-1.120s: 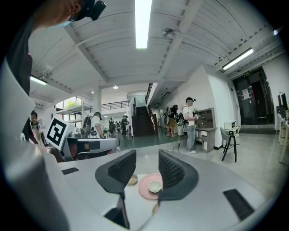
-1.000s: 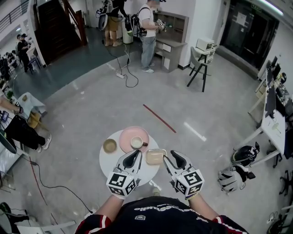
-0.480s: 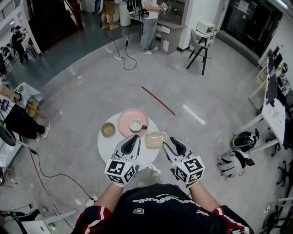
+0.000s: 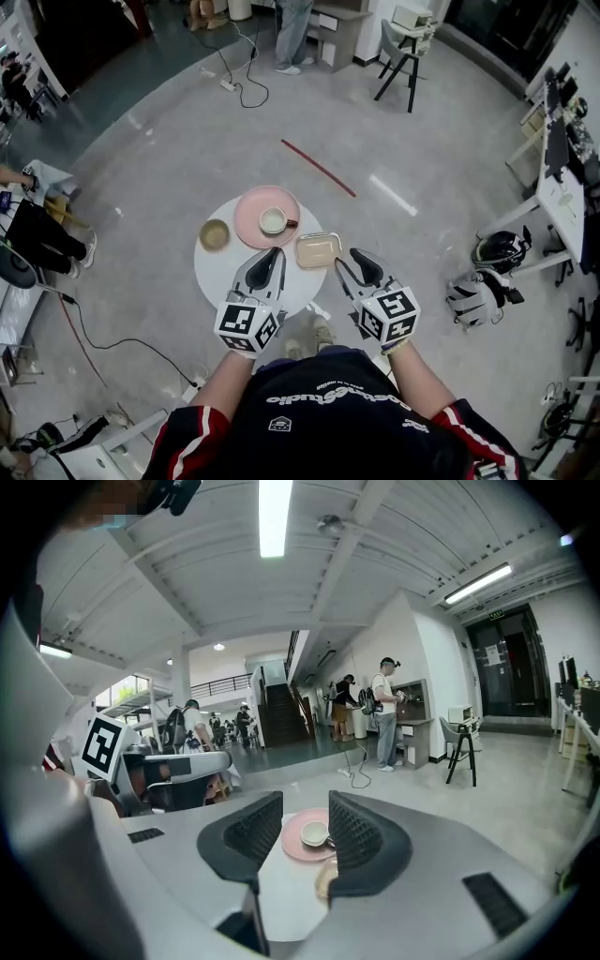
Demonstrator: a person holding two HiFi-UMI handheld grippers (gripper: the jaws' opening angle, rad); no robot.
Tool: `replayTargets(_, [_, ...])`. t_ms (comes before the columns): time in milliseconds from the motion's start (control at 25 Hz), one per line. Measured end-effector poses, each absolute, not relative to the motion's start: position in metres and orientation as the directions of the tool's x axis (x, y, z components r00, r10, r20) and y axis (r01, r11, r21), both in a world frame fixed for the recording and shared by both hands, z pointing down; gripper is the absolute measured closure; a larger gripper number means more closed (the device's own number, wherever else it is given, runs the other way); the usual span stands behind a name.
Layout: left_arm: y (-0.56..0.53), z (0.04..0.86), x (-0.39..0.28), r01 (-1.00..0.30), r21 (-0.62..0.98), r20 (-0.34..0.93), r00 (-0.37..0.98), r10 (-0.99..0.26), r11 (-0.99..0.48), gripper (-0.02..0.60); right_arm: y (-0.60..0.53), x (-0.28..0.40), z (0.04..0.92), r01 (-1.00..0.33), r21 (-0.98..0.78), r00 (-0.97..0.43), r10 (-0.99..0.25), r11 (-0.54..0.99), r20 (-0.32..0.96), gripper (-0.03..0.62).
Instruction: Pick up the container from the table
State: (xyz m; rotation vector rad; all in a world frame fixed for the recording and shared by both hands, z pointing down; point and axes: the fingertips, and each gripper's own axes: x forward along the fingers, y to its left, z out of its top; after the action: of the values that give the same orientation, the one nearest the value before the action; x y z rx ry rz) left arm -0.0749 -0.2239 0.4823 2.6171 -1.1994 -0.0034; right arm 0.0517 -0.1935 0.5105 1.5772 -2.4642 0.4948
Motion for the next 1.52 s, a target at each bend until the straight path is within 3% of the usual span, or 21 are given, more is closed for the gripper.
replayTargets(680, [-0.236,0.533,-0.066,-0.754,0.228,0.128,0.650,-0.749,-0.616,0.545,-0.206,0.087,0.604,-0.930,-0.240,-0.361,-0.823,0.280,0.438,0.439])
replayTargets(1520, [-0.284,0.579,-0.004,-0.811,0.211,0.191,0.582,-0.791,-0.546,0.546,-0.274,0.144,0.717,-0.893,-0.356,-0.439,-0.704,0.275,0.559,0.439])
